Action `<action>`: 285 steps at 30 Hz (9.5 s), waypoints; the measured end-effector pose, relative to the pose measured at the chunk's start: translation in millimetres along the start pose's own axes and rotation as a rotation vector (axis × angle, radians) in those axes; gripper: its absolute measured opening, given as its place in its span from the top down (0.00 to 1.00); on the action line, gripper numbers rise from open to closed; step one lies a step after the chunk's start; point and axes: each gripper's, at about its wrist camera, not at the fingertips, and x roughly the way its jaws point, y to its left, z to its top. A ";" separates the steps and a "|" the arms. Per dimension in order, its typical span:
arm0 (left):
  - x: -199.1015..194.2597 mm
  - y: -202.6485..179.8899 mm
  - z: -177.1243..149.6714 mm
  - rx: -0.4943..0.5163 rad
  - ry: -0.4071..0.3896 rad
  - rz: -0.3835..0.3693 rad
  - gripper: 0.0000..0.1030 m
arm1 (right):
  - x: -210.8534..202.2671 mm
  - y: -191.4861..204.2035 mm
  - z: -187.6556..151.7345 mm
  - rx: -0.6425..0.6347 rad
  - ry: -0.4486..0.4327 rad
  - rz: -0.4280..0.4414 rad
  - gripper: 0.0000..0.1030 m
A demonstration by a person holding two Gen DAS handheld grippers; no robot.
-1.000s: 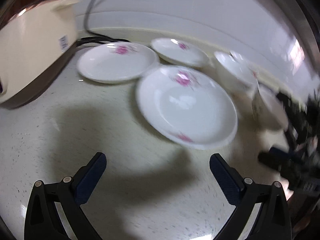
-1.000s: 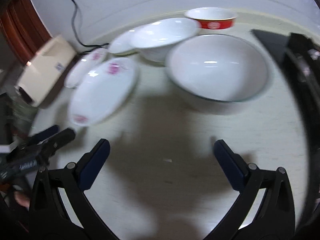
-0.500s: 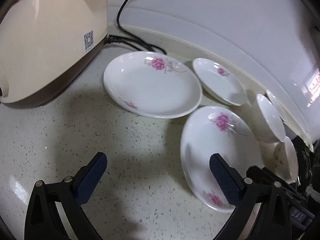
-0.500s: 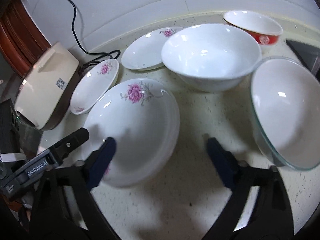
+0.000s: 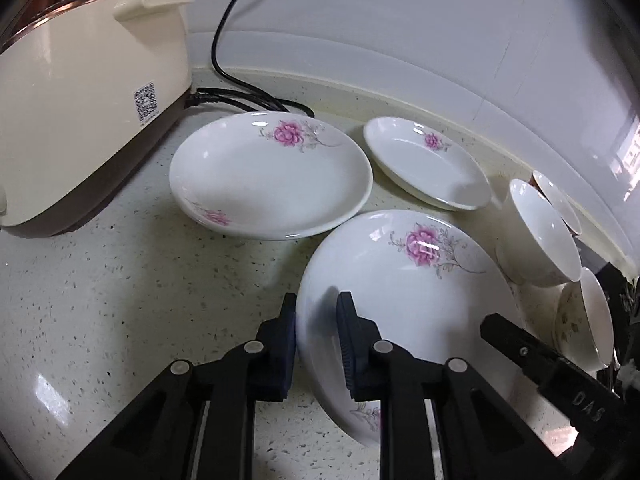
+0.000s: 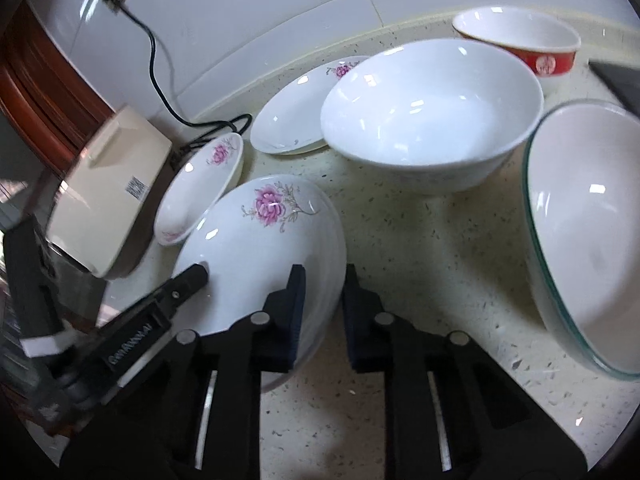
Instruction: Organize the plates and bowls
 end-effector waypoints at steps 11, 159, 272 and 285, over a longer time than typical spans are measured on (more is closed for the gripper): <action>-20.9 -1.1 -8.2 -0.026 -0.048 0.054 0.81 | -13.8 6.9 -6.2 -0.055 -0.025 0.021 0.83; -97.1 76.3 -32.6 -0.139 -0.478 0.102 0.14 | 80.3 101.5 25.5 -0.175 -0.033 -0.208 0.76; -95.9 75.4 -38.4 -0.067 -0.178 -0.024 0.80 | -23.2 75.2 -48.4 -0.168 -0.068 0.235 0.86; -110.8 138.2 -54.8 -0.181 -0.180 0.022 0.80 | 5.3 128.0 -66.6 -0.201 0.007 0.276 0.86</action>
